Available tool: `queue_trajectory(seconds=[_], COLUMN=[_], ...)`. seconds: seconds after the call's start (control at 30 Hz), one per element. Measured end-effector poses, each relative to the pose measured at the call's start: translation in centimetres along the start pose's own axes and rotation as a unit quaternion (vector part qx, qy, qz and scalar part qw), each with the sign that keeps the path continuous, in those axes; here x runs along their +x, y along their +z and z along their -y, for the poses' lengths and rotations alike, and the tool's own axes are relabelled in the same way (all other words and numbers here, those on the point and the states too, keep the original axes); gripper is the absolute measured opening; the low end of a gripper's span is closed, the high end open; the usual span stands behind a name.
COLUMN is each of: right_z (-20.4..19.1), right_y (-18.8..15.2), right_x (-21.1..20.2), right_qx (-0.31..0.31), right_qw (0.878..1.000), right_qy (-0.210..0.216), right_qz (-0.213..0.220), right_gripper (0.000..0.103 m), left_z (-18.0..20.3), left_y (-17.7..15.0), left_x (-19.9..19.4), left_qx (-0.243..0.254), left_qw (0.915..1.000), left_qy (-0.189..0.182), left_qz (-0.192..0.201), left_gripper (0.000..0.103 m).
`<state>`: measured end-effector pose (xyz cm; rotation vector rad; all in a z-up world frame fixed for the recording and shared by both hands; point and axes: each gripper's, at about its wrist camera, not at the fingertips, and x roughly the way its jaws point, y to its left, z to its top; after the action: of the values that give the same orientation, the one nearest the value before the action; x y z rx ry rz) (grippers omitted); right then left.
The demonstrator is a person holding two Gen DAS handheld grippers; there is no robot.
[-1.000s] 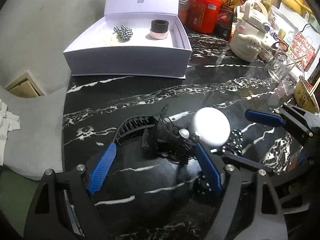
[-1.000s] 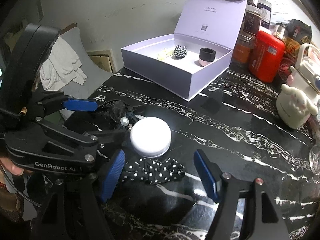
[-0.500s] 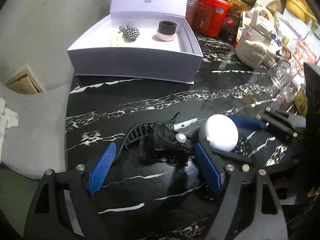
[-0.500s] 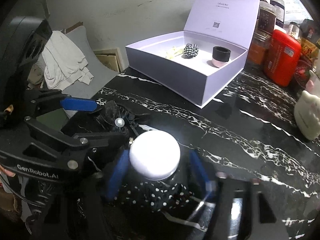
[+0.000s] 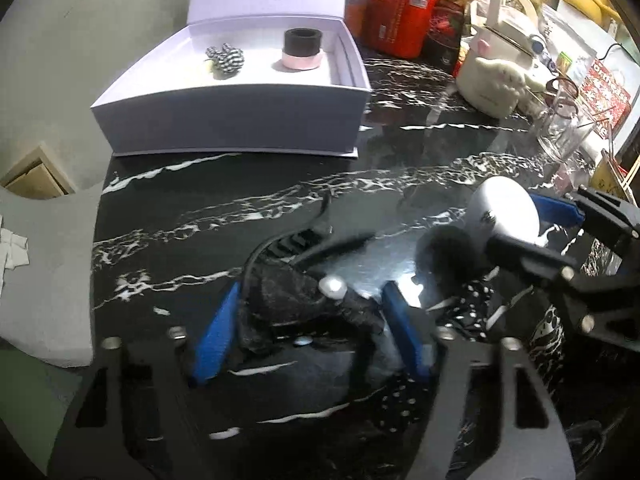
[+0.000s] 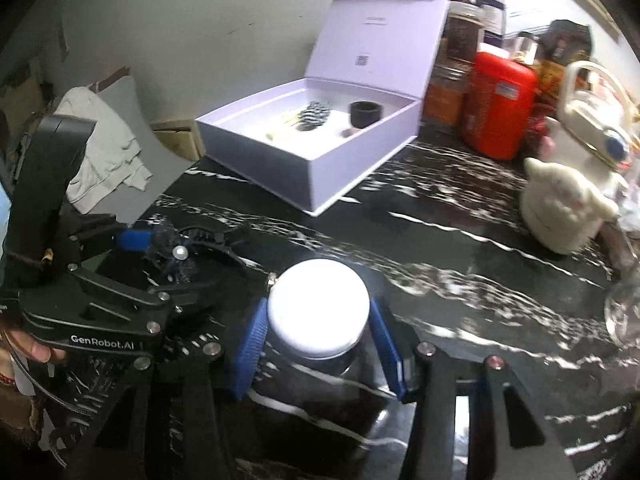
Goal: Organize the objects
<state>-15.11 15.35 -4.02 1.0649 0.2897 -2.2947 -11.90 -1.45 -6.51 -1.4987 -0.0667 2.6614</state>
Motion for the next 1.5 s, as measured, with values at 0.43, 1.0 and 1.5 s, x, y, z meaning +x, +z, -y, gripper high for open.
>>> queue_trajectory(seconds=[0.43, 1.0, 1.5], right_z=[1.8, 1.4, 1.3], right_y=[-3.0, -4.4, -5.3], right_x=[-2.8, -3.1, -3.6], right_qx=[0.018, 0.014, 0.016], right_qw=[1.0, 1.0, 1.0], right_qy=[-0.012, -0.016, -0.008], right_qz=[0.002, -0.009, -0.005], right_gripper=[0.053, 0.053, 0.053], left_z=[3.7, 5.2, 4.4], left_y=[-0.8, -2.3, -2.9], left_x=[-1.1, -2.0, -4.9], left_qx=[0.037, 0.092, 0.036], left_qw=[0.9968, 0.9957, 0.9974], left_qy=[-0.07, -0.01, 0.002], left_qz=[-0.003, -0.005, 0.062], left_gripper=[0.042, 0.052, 0.061])
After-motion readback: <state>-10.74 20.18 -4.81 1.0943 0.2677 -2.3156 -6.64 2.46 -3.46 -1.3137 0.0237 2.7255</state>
